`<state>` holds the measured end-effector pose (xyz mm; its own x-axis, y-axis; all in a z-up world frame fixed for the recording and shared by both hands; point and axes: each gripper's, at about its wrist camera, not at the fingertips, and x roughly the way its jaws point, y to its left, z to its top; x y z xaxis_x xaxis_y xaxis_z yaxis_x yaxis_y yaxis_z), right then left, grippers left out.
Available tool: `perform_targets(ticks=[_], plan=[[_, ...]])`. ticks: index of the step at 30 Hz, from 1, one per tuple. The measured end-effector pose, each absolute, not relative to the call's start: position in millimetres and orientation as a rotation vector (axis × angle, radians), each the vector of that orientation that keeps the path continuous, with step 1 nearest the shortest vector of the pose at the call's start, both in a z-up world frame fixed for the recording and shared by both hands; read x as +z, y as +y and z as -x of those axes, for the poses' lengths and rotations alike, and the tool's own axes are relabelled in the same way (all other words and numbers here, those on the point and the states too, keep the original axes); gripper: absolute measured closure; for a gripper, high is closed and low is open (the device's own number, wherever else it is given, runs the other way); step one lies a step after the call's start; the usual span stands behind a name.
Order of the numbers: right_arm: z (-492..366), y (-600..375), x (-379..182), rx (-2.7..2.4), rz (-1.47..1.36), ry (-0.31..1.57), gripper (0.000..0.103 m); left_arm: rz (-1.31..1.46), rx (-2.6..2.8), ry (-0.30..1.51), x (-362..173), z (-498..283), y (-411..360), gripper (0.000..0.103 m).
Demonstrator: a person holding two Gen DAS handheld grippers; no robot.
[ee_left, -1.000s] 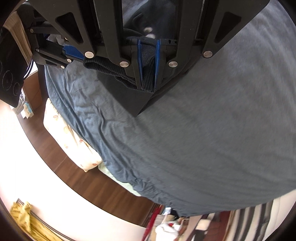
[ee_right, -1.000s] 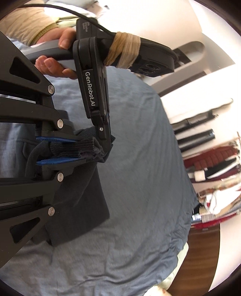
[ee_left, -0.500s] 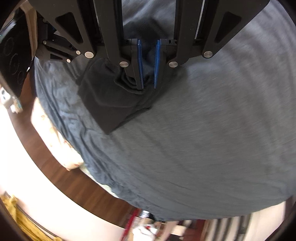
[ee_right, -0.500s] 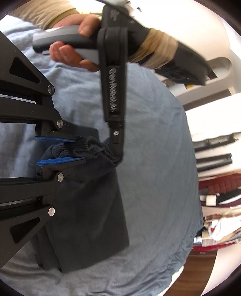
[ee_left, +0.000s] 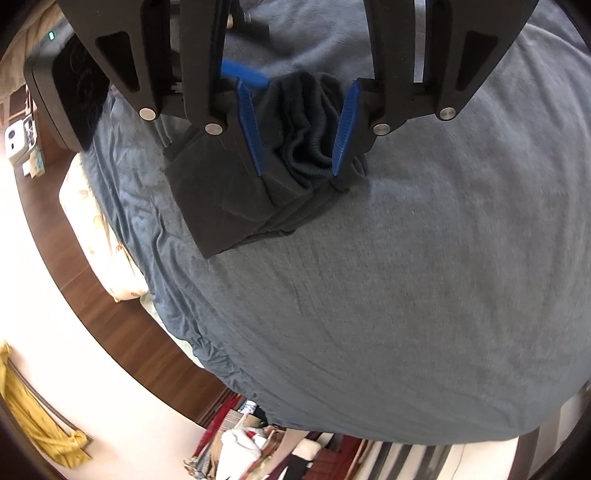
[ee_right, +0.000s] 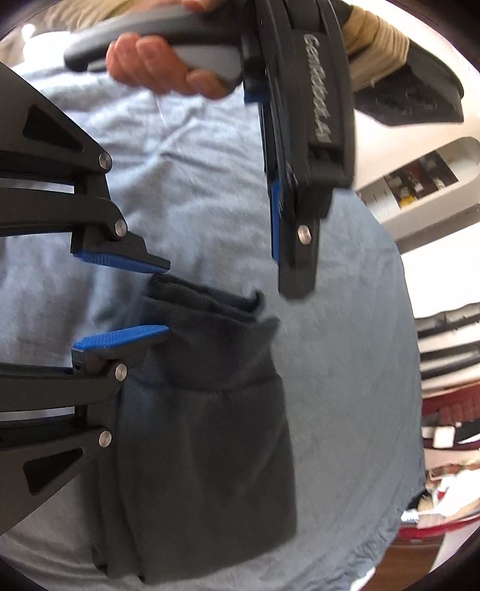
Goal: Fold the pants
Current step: 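Fold the held ends over the pants body with both tools, then open the right tool and release the folded pants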
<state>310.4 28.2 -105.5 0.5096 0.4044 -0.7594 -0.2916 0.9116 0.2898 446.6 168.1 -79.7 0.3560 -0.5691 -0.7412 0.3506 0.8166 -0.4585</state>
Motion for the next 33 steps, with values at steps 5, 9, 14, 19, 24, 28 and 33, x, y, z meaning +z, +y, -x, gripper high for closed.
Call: perform_targets(ticks=[5,9,14,19,24,28,33], plan=[[-295,16,-98,0.441,-0.148,0.974,0.072,0.275,-0.584,1.052,-86,-447,155,0.055],[-304,-20,-77,0.289,-0.178,0.883,0.072,0.299,-0.516,1.065,-95,-456,149,0.052],[-335,-33,-83,0.243,-0.19,0.87,0.072,0.391,-0.454,1.101,-111,-467,157,0.052],[-339,-24,-104,0.27,-0.191,0.934,0.072,0.377,-0.41,1.127,-124,-468,154,0.052],[-332,-10,-116,0.3,-0.159,0.956,0.072,0.297,-0.378,1.124,-135,-463,151,0.051],[-335,-2,-121,0.318,-0.109,0.958,0.07,0.289,-0.362,1.124,-139,-463,153,0.049],[-337,-11,-113,0.345,-0.141,0.978,0.065,0.265,-0.308,1.074,-115,-447,158,0.049]])
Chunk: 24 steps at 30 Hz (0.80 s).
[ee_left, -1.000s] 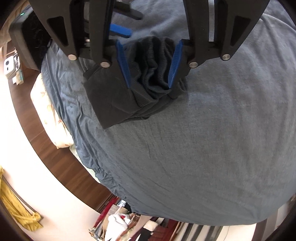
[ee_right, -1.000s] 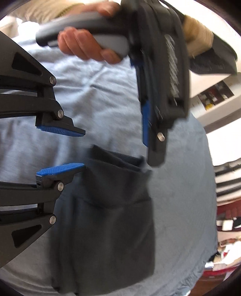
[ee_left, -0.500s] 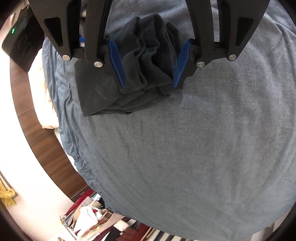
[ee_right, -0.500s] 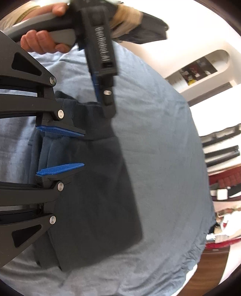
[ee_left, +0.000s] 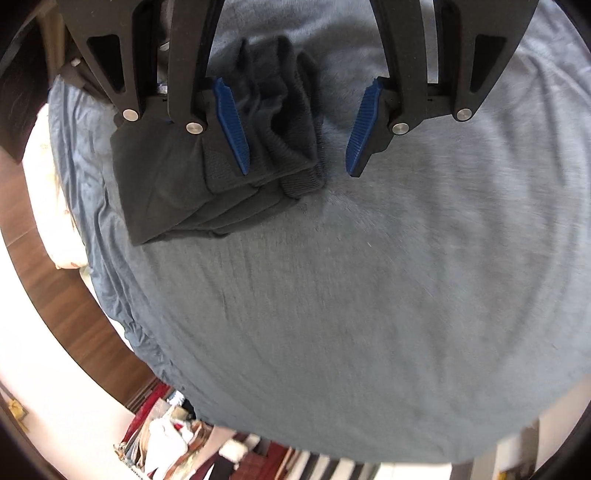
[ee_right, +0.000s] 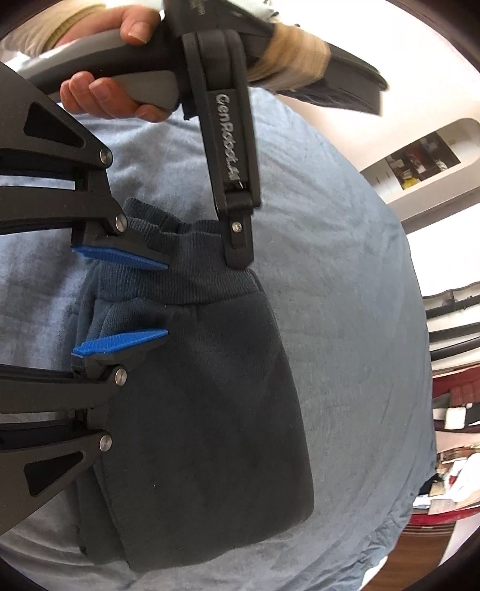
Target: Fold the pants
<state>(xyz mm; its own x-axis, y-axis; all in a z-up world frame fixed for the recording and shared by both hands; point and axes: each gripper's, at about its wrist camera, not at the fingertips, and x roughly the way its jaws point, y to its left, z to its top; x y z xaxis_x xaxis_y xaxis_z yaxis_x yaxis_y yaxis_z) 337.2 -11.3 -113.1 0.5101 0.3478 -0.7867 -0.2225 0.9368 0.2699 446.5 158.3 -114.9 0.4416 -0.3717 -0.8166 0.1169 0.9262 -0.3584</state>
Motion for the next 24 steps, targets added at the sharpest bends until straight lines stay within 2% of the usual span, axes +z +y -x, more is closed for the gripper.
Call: perform_targets(ticks=[3,5,8,11,24], plan=[[-334,-27,-92,0.307,-0.178,0.944,0.052,0.263,-0.263,0.998,-92,-424,161,0.038],[-328,-41,-76,0.267,-0.201,0.888,0.038,0.287,-0.243,0.968,-82,-409,159,0.037],[-324,-67,-56,0.16,-0.227,0.814,0.031,0.281,-0.236,0.945,-75,-394,147,0.03],[-328,-96,-49,0.067,-0.238,0.77,0.03,0.314,-0.231,0.928,-84,-393,138,0.026],[-355,-166,-100,-0.154,-0.283,0.835,0.03,0.331,-0.202,1.057,-139,-425,123,0.026]])
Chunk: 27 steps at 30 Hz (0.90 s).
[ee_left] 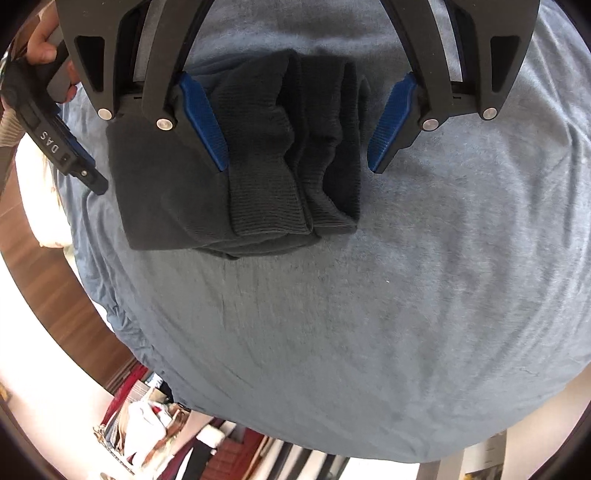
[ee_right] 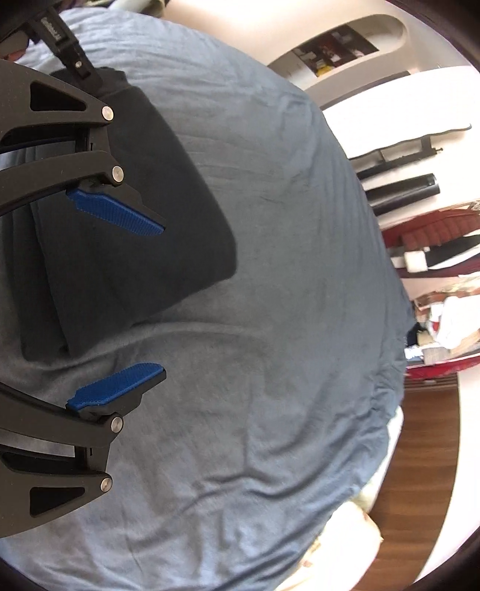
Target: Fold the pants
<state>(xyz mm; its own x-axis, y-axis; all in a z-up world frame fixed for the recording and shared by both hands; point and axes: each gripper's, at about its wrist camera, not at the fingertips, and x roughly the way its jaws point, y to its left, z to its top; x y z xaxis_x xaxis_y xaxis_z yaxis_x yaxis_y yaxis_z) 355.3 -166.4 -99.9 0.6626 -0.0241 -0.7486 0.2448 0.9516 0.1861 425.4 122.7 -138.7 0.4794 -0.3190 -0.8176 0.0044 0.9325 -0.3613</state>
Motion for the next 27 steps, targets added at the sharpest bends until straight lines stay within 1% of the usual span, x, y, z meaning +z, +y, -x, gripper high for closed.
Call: perform_targets(ticks=[6,8,11,16,19,21,22,23,25,26,27], plan=[[-368,-172,-124,-0.122,-0.325,0.898,0.031,0.363,-0.233,1.089,-156,-434,121,0.024],[-369,-170,-128,-0.108,-0.323,0.91,0.036,0.392,-0.248,1.098,-162,-437,122,0.024],[-369,-165,-130,-0.087,-0.308,0.916,0.04,0.429,-0.266,1.113,-170,-441,123,0.023],[-373,-160,-136,-0.058,-0.286,0.928,0.04,0.438,-0.282,1.125,-177,-445,120,0.023],[-377,-166,-142,-0.057,-0.318,0.942,0.043,0.436,-0.283,1.124,-178,-444,120,0.025],[-380,-170,-148,-0.053,-0.343,0.955,0.043,0.453,-0.299,1.126,-177,-444,119,0.037],[-381,-171,-150,-0.053,-0.347,0.961,0.043,0.456,-0.298,1.127,-176,-443,119,0.039],[-383,-172,-153,-0.049,-0.353,0.97,0.043,0.453,-0.302,1.118,-173,-441,118,0.045],[-384,-172,-156,-0.044,-0.36,0.978,0.044,0.432,-0.301,1.108,-167,-439,116,0.05],[-385,-173,-157,-0.038,-0.367,0.986,0.051,0.418,-0.301,1.102,-164,-437,114,0.054],[-386,-175,-158,-0.03,-0.382,0.995,0.055,0.402,-0.302,1.096,-160,-436,113,0.058]])
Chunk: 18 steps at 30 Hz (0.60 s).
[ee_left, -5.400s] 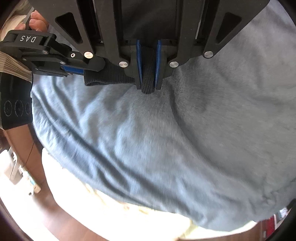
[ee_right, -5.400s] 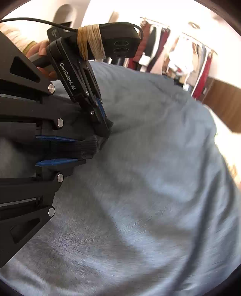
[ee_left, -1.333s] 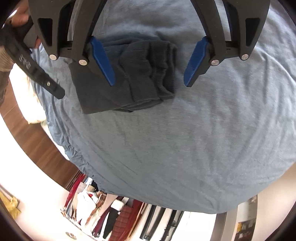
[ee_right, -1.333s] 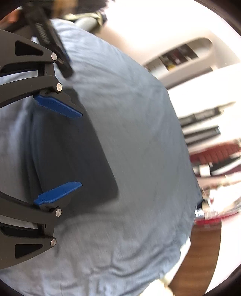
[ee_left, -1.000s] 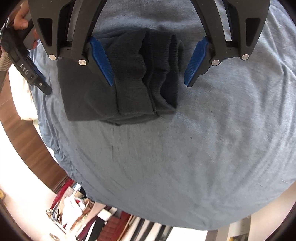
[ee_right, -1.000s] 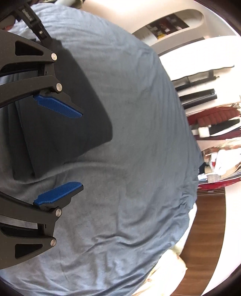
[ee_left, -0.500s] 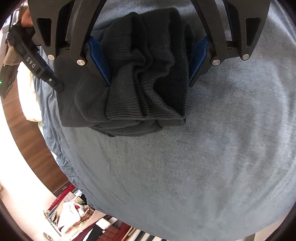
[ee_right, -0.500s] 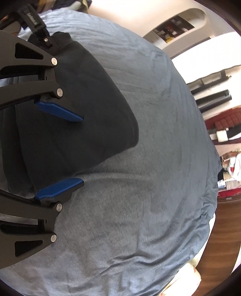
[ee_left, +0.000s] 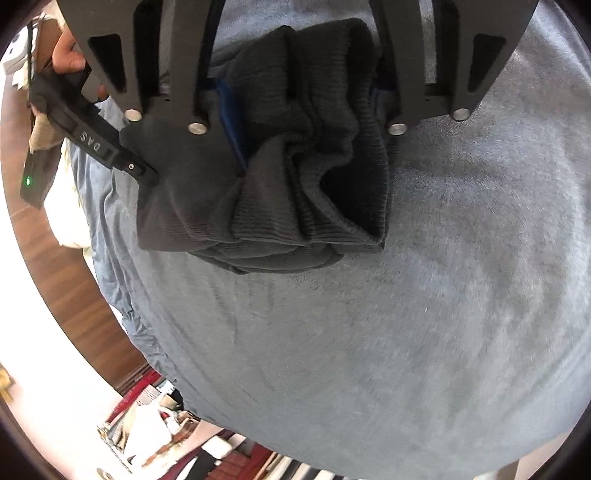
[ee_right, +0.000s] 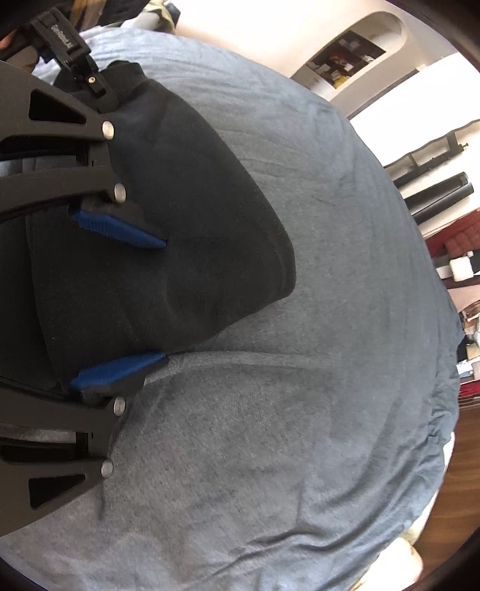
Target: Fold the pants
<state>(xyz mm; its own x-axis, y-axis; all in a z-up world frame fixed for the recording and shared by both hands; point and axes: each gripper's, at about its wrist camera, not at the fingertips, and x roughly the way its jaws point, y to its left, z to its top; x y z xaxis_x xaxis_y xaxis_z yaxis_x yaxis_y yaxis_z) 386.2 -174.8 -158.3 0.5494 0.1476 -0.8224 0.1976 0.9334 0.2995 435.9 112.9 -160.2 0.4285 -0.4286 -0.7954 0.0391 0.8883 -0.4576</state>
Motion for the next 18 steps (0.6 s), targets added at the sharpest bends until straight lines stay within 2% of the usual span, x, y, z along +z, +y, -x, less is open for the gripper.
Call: perform_targets(ticks=[2,5,11,18], plan=[[-387,-178,-159,-0.018,-0.412,1.006,0.069,0.378,-0.301,1.085,-152,-434,109,0.061],[-385,-182,-153,-0.016,-0.449,1.004,0.076,0.398,-0.299,1.075,-143,-432,110,0.064],[-368,-166,-115,-0.025,-0.349,0.917,0.08,0.511,-0.31,1.038,-126,-422,127,0.069],[-349,-151,-68,0.003,-0.335,0.824,0.08,0.492,-0.315,0.945,-85,-394,151,0.069]])
